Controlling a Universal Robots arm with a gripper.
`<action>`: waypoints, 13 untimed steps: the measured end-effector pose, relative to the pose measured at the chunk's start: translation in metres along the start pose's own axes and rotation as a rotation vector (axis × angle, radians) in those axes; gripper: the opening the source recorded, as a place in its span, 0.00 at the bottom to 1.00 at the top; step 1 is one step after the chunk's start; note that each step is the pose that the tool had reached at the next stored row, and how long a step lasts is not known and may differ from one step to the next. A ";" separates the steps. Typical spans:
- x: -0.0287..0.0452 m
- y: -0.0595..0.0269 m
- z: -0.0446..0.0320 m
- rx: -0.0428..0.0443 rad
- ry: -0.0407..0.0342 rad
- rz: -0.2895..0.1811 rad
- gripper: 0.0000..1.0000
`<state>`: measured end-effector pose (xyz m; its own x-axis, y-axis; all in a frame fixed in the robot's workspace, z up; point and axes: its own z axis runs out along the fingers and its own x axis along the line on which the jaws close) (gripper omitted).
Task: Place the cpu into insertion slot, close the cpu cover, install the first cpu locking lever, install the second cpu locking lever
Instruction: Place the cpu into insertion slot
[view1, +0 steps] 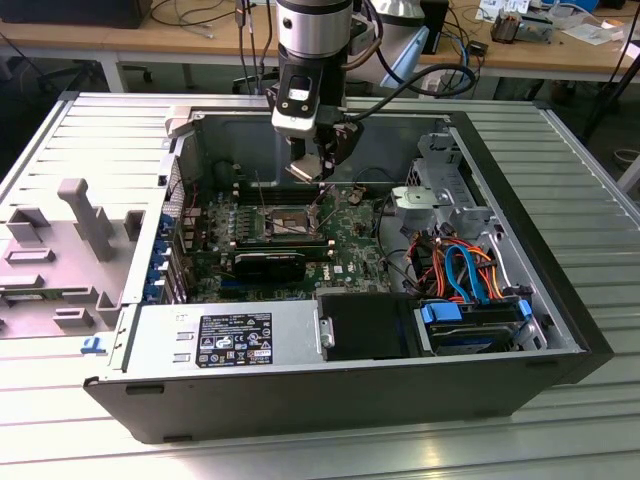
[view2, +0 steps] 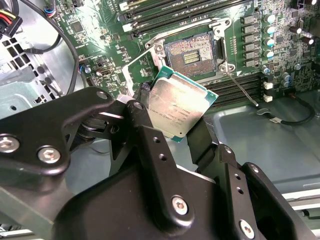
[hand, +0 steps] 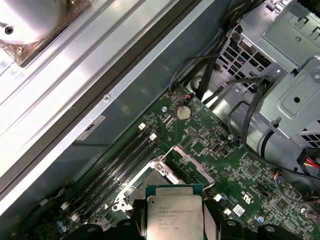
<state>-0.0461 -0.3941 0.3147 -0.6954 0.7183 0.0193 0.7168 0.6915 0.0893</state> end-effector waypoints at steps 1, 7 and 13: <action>0.0000 0.0000 0.0000 0.0000 0.0000 0.001 0.54; 0.0000 0.0000 0.0000 -0.0001 -0.0005 0.006 0.54; 0.0000 0.0000 0.0000 -0.0002 -0.0011 0.013 0.54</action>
<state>-0.0461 -0.3941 0.3146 -0.6863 0.7270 0.0193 0.7254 0.6825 0.0893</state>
